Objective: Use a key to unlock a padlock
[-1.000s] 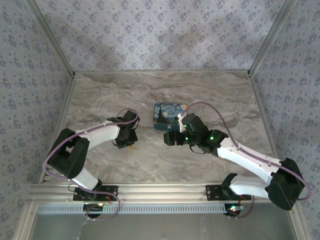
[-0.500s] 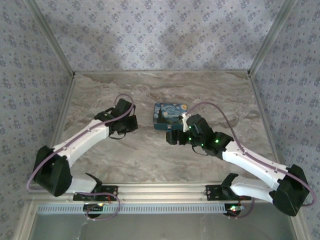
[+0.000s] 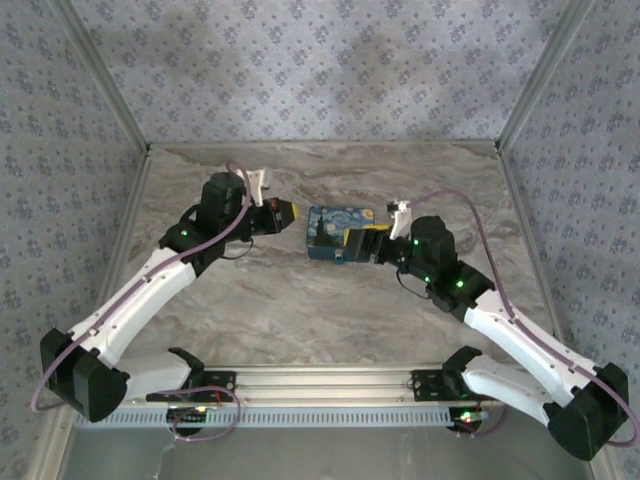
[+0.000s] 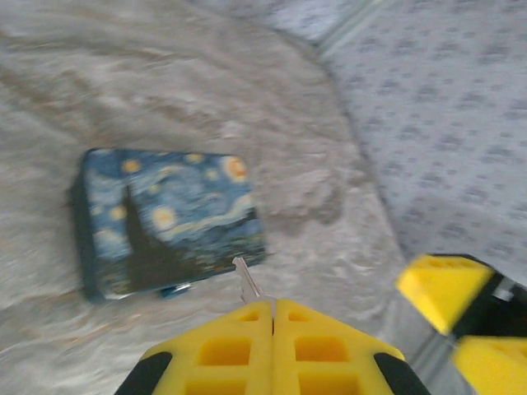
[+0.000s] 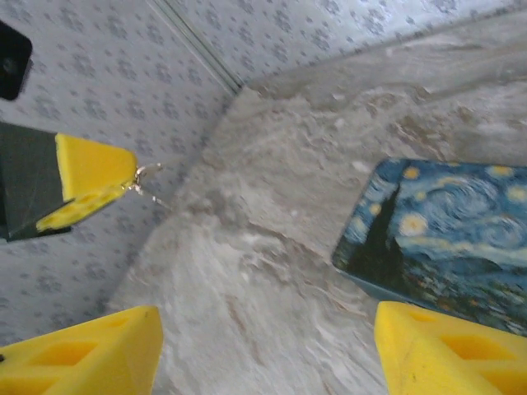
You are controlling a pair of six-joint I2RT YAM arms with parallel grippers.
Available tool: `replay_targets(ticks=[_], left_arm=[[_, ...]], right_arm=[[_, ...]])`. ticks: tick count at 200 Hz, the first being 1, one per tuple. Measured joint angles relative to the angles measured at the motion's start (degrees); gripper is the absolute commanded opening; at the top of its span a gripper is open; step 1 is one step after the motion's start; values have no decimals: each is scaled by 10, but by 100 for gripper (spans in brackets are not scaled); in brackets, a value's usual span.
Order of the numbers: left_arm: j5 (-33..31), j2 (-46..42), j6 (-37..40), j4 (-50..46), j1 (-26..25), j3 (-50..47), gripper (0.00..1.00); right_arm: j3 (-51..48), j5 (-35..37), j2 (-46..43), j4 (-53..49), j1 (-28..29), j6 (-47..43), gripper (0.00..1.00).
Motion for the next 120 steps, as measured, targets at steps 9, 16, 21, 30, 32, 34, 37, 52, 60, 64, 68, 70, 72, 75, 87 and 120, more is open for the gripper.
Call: replay_targets(ticks=[9,16,21,30,32,34,37,52,60,64,68,70,72,75,87,120], left_arm=[[24,-2,-4,24,0,0,0],[41,-3,-8,47,0,-3,0],[53,-5,-14,64,-1,-6,0],[72,-9,-22,95,-2,-15,0],[77,-10,-26,103,-3,-18,0],[80,-10,-28,107,-3,-19,0],[86,-12,-30,118,-3,-23,0],[110,-16,-47,162,-8,-40,0],[121,-16,-54,180,-10,-46,0],[127,-16,-58,190,-11,-49,0],[129,-16,-61,196,-12,-51,0],[131,-16,-62,200,-13,-52,0],[133,-16,-64,203,-14,-53,0],[136,-16,-66,208,-15,-54,0],[143,-16,-72,223,-21,-54,0],[148,-17,-81,255,-38,-54,0]], right_arm=[[0,-17,0,16,-10,11,61],[-1,-31,1,30,-17,18,57],[-1,-40,2,42,-21,25,54],[-2,-57,5,62,-24,32,51],[-2,-61,6,67,-24,34,51],[-2,-64,7,73,-25,38,50],[-2,-70,8,79,-25,38,50],[-4,-96,15,113,-25,51,46],[-6,-110,18,131,-25,58,45],[-7,-115,20,141,-25,61,45],[-7,-120,21,149,-25,65,45],[-7,-123,21,152,-25,66,44],[-7,-125,22,157,-25,67,44],[-7,-128,23,162,-25,70,44],[-7,-139,26,185,-25,80,42],[-7,-156,48,244,-25,120,37]])
